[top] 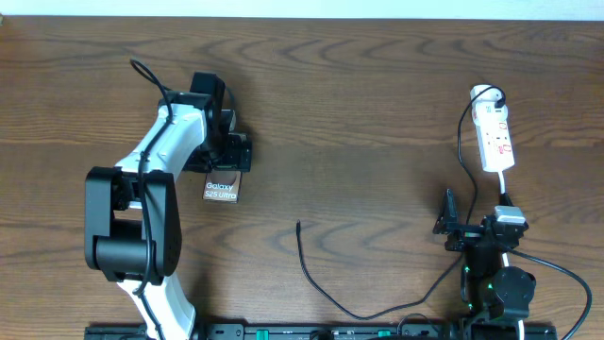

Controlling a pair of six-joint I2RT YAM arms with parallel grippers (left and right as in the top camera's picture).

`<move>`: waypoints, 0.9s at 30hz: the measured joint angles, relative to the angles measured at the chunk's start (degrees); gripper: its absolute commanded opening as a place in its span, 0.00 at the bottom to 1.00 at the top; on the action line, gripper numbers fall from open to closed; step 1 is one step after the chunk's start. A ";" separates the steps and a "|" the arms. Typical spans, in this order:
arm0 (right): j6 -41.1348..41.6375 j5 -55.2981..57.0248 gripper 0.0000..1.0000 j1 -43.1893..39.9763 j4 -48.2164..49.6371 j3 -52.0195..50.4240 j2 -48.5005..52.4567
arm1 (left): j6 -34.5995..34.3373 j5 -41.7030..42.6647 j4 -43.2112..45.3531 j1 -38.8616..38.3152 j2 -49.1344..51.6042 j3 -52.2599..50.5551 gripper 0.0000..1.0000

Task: Plug charger to phone and switch on socket
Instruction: 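Lower the left gripper and close it on the phone's long edges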

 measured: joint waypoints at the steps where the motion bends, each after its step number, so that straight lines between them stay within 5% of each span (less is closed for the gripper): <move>1: 0.00 0.00 0.99 0.00 0.00 0.00 0.00 | 0.00 0.00 0.24 0.00 0.00 -0.09 0.98; 27: 0.00 0.00 0.99 0.00 0.00 0.00 0.00 | 0.17 -3.61 3.63 -0.44 2.36 -0.09 0.98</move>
